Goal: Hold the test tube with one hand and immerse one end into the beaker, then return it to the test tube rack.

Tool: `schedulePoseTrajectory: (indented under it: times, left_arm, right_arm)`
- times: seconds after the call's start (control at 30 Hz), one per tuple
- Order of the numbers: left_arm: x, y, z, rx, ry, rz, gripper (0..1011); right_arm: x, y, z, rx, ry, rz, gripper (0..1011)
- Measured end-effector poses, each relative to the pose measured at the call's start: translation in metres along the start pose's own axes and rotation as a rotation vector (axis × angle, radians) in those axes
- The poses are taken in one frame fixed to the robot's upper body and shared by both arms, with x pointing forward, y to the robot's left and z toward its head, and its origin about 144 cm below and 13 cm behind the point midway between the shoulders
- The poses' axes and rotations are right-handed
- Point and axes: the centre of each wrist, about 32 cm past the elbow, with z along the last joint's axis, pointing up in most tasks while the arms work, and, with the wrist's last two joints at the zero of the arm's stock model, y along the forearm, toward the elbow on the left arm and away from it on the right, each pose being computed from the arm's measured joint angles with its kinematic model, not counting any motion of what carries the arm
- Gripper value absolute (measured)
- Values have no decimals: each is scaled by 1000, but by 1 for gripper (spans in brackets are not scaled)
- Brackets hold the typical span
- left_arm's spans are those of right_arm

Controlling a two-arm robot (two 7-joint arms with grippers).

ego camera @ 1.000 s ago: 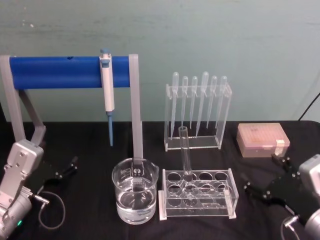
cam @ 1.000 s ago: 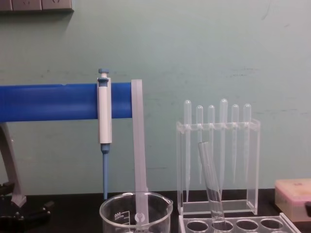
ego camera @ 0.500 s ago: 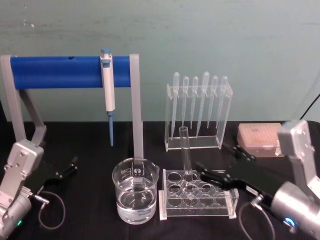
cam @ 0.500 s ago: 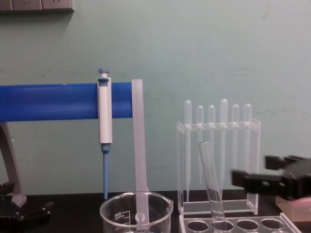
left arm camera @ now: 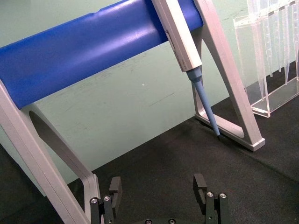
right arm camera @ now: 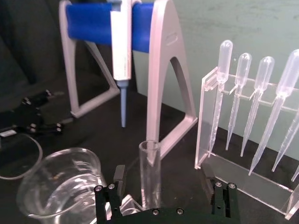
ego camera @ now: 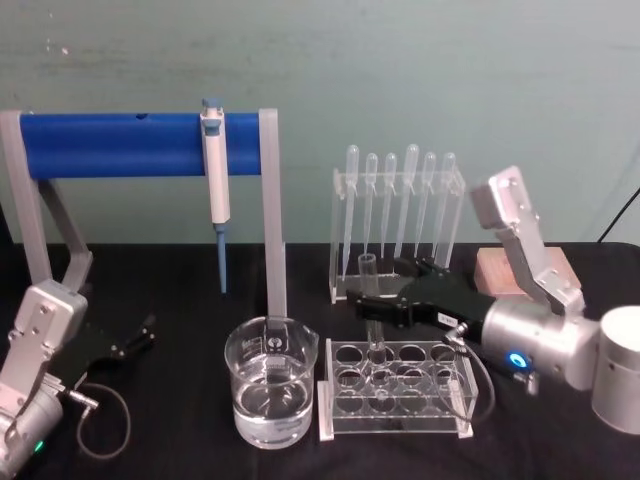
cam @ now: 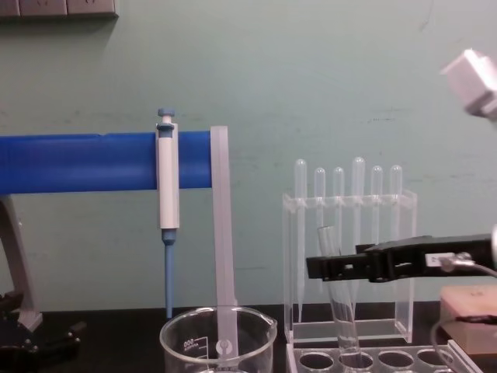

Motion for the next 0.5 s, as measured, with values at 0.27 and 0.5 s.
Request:
schedulePoseTrajectory:
  times: [0.27, 0.5]
  left_arm:
    - [0, 0, 0, 0, 0, 0, 1000]
    - [0, 0, 0, 0, 0, 0, 1000]
  right_arm:
    - [0, 22, 11, -47, -42, 5, 1002]
    - [-3, 28, 11, -46, -48, 1, 931]
